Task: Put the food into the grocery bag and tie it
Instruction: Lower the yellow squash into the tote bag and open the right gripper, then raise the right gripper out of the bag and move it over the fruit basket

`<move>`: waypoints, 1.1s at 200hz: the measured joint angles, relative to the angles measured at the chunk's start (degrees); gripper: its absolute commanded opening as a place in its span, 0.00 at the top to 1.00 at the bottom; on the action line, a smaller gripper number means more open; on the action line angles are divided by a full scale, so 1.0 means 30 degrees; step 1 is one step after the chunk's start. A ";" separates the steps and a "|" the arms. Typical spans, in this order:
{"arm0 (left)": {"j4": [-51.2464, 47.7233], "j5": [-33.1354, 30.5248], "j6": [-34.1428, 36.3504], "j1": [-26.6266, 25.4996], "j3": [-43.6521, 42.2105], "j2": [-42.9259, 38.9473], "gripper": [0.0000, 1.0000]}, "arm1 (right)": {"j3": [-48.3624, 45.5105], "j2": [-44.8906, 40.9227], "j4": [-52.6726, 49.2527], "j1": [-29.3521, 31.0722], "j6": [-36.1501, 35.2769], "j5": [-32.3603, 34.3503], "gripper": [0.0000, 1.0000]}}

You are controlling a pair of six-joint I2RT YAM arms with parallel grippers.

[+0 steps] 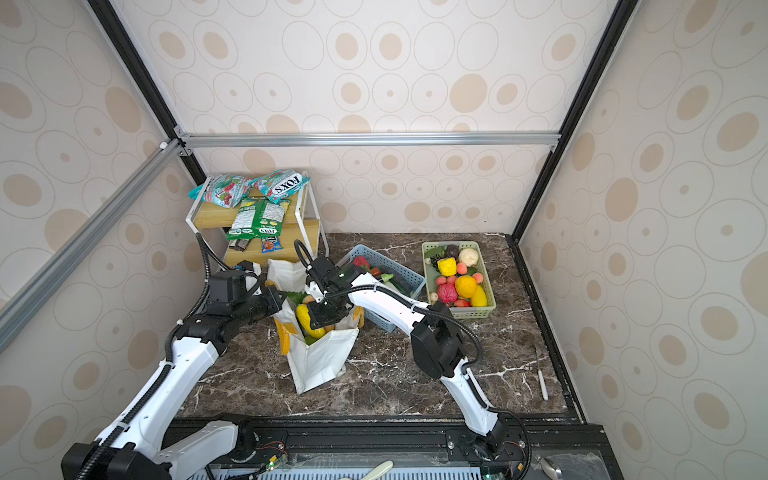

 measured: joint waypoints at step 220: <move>-0.0029 -0.0087 -0.0015 0.0000 -0.0328 -0.0787 1.00 | -0.1355 -0.0357 -0.0117 0.0255 -0.0015 0.2375 0.34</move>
